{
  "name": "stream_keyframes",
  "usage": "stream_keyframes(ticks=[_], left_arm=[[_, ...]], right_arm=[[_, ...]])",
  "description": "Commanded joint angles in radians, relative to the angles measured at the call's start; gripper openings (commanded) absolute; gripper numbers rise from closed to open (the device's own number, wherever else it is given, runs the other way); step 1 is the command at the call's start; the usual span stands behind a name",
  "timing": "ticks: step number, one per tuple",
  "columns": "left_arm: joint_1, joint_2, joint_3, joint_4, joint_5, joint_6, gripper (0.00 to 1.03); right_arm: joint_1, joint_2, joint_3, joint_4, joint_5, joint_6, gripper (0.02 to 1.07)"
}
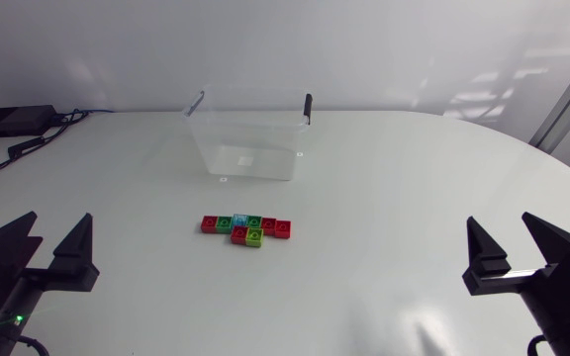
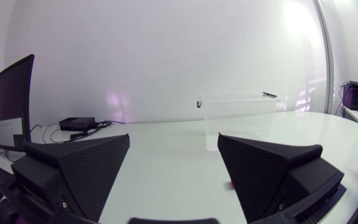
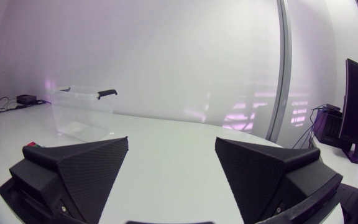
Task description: Place the duplo bricks in the container
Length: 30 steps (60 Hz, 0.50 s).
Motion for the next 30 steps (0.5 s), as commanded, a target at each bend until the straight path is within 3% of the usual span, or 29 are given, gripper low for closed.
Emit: stream_keyframes(ticks=[1, 23, 30], left_arm=[[-0.005, -0.010, -0.025, 0.003, -0.003, -0.018, 0.99], [-0.007, -0.010, -0.025, 0.000, -0.003, -0.018, 0.99], [0.023, -0.013, -0.023, -0.002, -0.003, -0.018, 0.99]], right_arm=[[0.006, -0.006, -0.022, -0.004, -0.003, 0.016, 1.03], [0.011, -0.006, -0.022, -0.004, -0.004, 0.018, 1.03], [0.041, -0.006, -0.022, -0.006, -0.003, 0.016, 1.03]])
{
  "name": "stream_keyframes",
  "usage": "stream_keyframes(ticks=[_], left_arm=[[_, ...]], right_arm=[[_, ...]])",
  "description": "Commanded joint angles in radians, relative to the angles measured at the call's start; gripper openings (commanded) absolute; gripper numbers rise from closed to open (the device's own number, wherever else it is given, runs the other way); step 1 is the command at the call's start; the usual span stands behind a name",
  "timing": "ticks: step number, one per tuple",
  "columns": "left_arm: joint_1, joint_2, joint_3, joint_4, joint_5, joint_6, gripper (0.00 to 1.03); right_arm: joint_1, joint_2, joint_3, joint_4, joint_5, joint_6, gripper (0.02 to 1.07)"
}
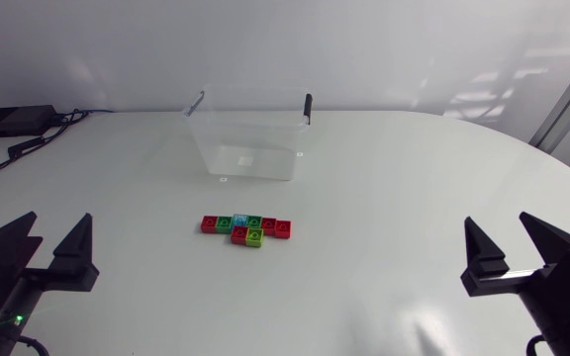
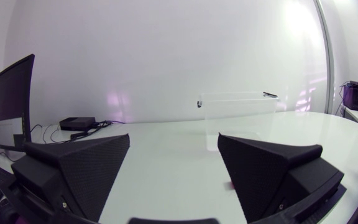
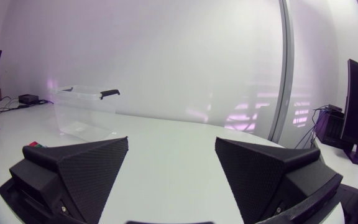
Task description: Place the duplo bricks in the container
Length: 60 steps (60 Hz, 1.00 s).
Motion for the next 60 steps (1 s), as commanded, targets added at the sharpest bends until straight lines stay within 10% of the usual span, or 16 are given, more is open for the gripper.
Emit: stream_keyframes(ticks=[1, 26, 60], left_arm=[[0.016, -0.013, -0.023, 0.001, -0.003, -0.018, 0.99], [0.001, 0.051, 0.161, -0.111, -0.003, -0.015, 0.96], [-0.051, 0.843, 0.563, -0.148, 0.031, 0.008, 0.86]], right_arm=[[0.024, -0.007, -0.022, -0.007, -0.003, 0.016, 1.03], [0.041, 0.001, 0.035, 0.008, -0.001, 0.018, 1.03], [0.111, 0.654, 0.417, -0.033, -0.019, 0.048, 1.03]])
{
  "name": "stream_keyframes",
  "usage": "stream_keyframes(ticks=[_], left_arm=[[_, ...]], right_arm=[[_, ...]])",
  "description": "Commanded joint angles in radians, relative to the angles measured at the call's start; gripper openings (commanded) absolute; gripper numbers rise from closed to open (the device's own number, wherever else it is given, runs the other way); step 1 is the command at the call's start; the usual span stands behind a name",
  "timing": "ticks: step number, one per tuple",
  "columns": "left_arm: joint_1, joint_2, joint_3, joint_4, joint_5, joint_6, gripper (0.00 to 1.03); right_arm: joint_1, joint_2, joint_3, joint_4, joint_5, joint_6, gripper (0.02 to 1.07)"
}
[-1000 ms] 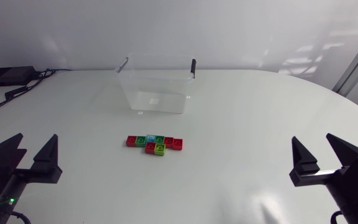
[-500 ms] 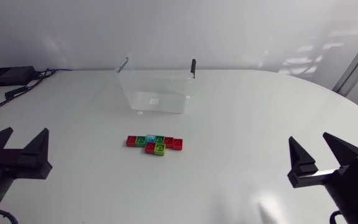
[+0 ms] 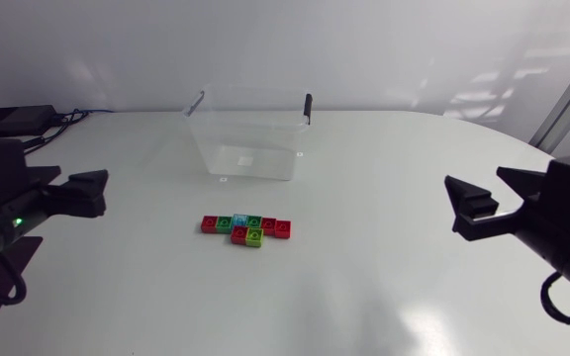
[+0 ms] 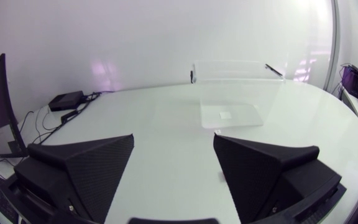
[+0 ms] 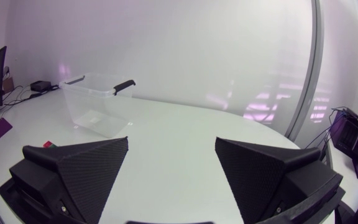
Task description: Place the duplo bricks in the container
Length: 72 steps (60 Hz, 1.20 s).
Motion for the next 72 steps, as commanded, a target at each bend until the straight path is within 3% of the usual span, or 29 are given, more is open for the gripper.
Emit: stream_keyframes(ticks=[1, 6, 11, 21, 25, 36, 48, 57, 59, 61, 72], left_arm=[[-0.013, 0.111, 0.078, -0.031, 0.034, 0.009, 0.86], [0.012, 0.235, 0.141, -0.058, 0.132, 0.056, 0.84], [0.021, 0.358, 0.189, -0.054, 0.215, 0.231, 0.73], [0.024, 0.525, 0.227, -0.021, 0.224, 0.431, 0.74], [0.021, 0.579, 0.227, -0.018, 0.243, 0.550, 0.81], [0.027, 0.763, 0.248, 0.004, 0.399, 0.762, 0.85], [0.035, 0.947, 0.314, 0.041, 0.508, 0.929, 0.85], [0.032, 0.993, 0.371, -0.018, 0.563, 1.018, 0.85], [0.029, 0.999, 0.383, -0.033, 0.580, 1.035, 0.85], [0.027, 1.005, 0.399, -0.053, 0.589, 1.053, 0.85], [0.025, 1.080, 0.494, -0.197, 0.628, 1.178, 0.84]], right_arm=[[0.014, 0.084, 0.050, -0.026, -0.022, 0.047, 1.03], [0.014, 0.154, 0.075, -0.040, -0.064, 0.070, 1.03], [0.011, 0.211, 0.095, -0.063, -0.115, 0.077, 1.03], [-0.014, 0.326, 0.141, -0.106, -0.191, 0.086, 1.03], [-0.021, 0.380, 0.161, -0.132, -0.228, 0.086, 1.03], [0.014, 0.434, 0.247, -0.279, -0.222, 0.062, 1.03], [0.055, 0.530, 0.316, -0.319, -0.288, 0.004, 1.03], [0.072, 0.604, 0.392, -0.462, -0.285, -0.208, 1.02], [0.077, 0.607, 0.389, -0.491, -0.326, -0.269, 1.02], [0.077, 0.596, 0.371, -0.476, -0.388, -0.312, 1.02], [0.140, 0.633, 0.362, -0.430, -0.384, -0.372, 1.02]])
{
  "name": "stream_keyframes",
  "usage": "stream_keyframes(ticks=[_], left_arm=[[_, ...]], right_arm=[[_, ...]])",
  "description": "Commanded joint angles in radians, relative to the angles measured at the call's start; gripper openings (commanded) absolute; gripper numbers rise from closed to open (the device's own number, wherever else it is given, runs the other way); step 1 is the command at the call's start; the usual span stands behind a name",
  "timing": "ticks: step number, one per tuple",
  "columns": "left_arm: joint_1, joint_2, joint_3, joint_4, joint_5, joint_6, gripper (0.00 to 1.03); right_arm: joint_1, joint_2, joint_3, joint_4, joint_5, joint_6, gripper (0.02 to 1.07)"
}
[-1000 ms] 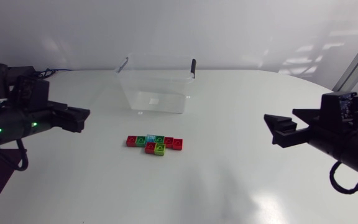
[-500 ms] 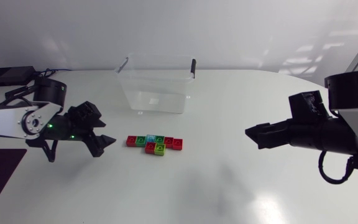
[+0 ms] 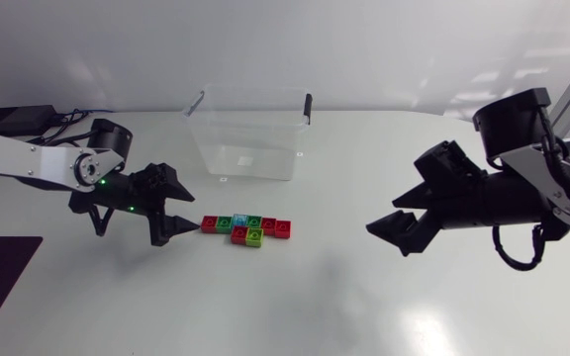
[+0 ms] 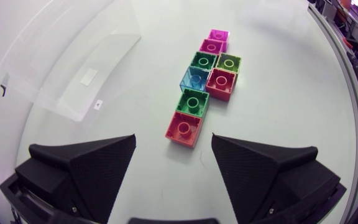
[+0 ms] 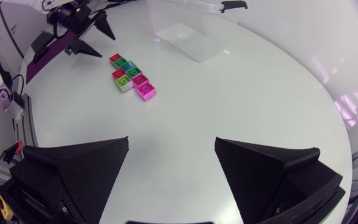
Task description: Place the duplo bricks in the container
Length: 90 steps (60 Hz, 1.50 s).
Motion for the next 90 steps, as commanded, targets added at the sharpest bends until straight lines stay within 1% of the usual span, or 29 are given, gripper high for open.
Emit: stream_keyframes(ticks=[1, 10, 22, 33, 40, 46, 47, 48, 49, 50, 52, 54, 55, 56, 60, 66, 70, 72, 80, 90], left_arm=[[-0.001, 0.065, 0.059, -0.062, 0.024, 0.105, 0.84], [-0.002, 0.129, 0.104, -0.138, 0.031, 0.200, 0.84], [-0.022, 0.201, 0.154, -0.143, 0.031, 0.225, 0.84], [-0.044, 0.235, 0.188, -0.151, 0.031, 0.245, 0.84], [-0.056, 0.266, 0.217, -0.191, 0.034, 0.294, 0.73], [-0.065, 0.284, 0.225, -0.206, 0.036, 0.326, 0.54], [-0.067, 0.286, 0.225, -0.206, 0.036, 0.328, 0.50], [-0.068, 0.287, 0.225, -0.206, 0.036, 0.332, 0.43], [-0.070, 0.287, 0.225, -0.208, 0.036, 0.335, 0.39], [-0.070, 0.289, 0.225, -0.208, 0.037, 0.335, 0.37], [-0.071, 0.289, 0.230, -0.215, 0.037, 0.334, 0.36], [-0.071, 0.290, 0.237, -0.234, 0.037, 0.335, 0.35], [-0.073, 0.290, 0.242, -0.249, 0.037, 0.338, 0.31], [-0.073, 0.290, 0.251, -0.263, 0.037, 0.343, 0.30], [-0.071, 0.295, 0.282, -0.343, 0.037, 0.357, 0.27], [-0.061, 0.298, 0.345, -0.531, 0.037, 0.427, 0.26], [-0.045, 0.293, 0.392, -0.623, 0.041, 0.435, 0.24], [-0.033, 0.281, 0.409, -0.662, 0.064, 0.447, 0.24], [-0.005, 0.184, 0.412, -0.706, 0.096, 0.444, 0.24], [0.004, 0.053, 0.424, -0.718, 0.113, 0.411, 0.24]], right_arm=[[0.040, 0.051, 0.003, -0.001, -0.019, -0.061, 1.02], [0.114, 0.132, 0.034, 0.008, -0.019, -0.088, 1.02], [0.158, 0.253, 0.095, 0.031, -0.017, -0.105, 1.02], [0.167, 0.344, 0.132, 0.048, -0.022, -0.141, 1.02], [0.172, 0.400, 0.152, 0.054, -0.039, -0.182, 1.02], [0.189, 0.451, 0.186, 0.060, -0.042, -0.217, 1.02], [0.191, 0.457, 0.194, 0.062, -0.042, -0.220, 1.02], [0.194, 0.466, 0.201, 0.063, -0.042, -0.227, 1.02], [0.195, 0.474, 0.207, 0.065, -0.042, -0.228, 1.02], [0.197, 0.483, 0.217, 0.065, -0.040, -0.230, 1.02], [0.200, 0.503, 0.238, 0.065, -0.037, -0.239, 1.02], [0.203, 0.521, 0.257, 0.065, -0.034, -0.245, 1.02], [0.204, 0.531, 0.264, 0.065, -0.032, -0.250, 1.02], [0.204, 0.541, 0.276, 0.065, -0.031, -0.253, 1.02], [0.207, 0.583, 0.313, 0.062, -0.028, -0.268, 1.02], [0.214, 0.641, 0.362, 0.062, -0.025, -0.288, 1.02], [0.218, 0.673, 0.387, 0.062, -0.023, -0.302, 1.02], [0.224, 0.699, 0.404, 0.063, -0.017, -0.311, 1.02], [0.233, 0.764, 0.456, 0.067, -0.009, -0.334, 1.02], [0.247, 0.799, 0.499, 0.063, -0.005, -0.357, 1.02]])
